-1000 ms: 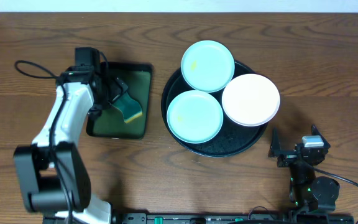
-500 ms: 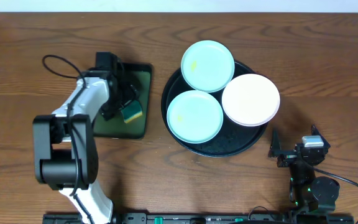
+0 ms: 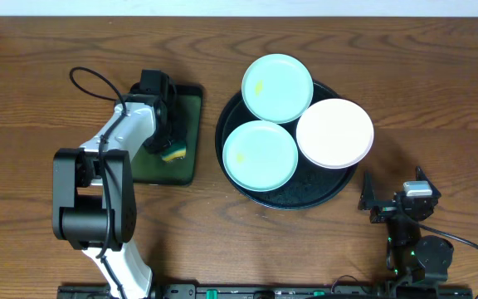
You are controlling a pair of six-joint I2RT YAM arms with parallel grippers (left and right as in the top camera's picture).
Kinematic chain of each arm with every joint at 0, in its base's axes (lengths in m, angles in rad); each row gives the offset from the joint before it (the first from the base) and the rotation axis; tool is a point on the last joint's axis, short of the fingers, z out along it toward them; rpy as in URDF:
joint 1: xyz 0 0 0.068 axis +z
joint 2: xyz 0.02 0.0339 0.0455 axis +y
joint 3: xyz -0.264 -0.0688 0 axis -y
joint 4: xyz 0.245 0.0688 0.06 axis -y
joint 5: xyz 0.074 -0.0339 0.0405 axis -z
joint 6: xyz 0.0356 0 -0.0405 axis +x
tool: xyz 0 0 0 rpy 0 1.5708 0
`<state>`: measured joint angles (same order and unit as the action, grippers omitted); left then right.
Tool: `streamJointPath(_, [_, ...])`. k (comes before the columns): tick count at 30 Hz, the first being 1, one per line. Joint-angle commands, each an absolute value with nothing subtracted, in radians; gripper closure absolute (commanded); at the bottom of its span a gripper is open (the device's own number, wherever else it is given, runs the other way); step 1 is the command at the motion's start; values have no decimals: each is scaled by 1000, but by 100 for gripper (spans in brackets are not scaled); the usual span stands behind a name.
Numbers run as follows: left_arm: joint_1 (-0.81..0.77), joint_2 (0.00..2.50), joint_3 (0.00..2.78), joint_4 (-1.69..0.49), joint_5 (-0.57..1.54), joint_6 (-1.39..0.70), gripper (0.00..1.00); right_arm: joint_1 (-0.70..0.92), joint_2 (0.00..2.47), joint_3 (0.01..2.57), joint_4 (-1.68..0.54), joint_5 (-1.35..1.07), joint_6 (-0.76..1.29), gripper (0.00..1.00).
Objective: Clean dirty plates on tray and stack at the side
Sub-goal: 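Lift the sponge with the left gripper and carry it to the front green plate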
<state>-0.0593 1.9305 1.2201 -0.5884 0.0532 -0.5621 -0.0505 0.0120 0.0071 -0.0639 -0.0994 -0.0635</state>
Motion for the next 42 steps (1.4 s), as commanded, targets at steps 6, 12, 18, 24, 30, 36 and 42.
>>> streamJointPath(6, [-56,1769,1242,-611,32,-558,92,-64,7,6,-68,-98,-76,1])
streamJointPath(12, [-56,1517,1242,-636,33,-558,93,-64,7,6,-68,-98,-76,1])
streamJointPath(18, [-56,1328,1242,-639,28,-558,92,-64,7,6,-68,-98,-76,1])
streamJointPath(24, [-59,1382,1185,-612,-64,-559,93,-64,7,6,-68,-98,-76,1])
streamJointPath(30, [-57,1618,1110,-533,-72,-556,92,-64,7,6,-68,-98,-76,1])
streamJointPath(36, [-57,1619,1138,-579,-72,-546,93,-64,7,6,-68,-98,-76,1])
streamJointPath(42, [-59,1379,1197,-624,-61,-552,93,-64,7,6,-68,-98,-76,1])
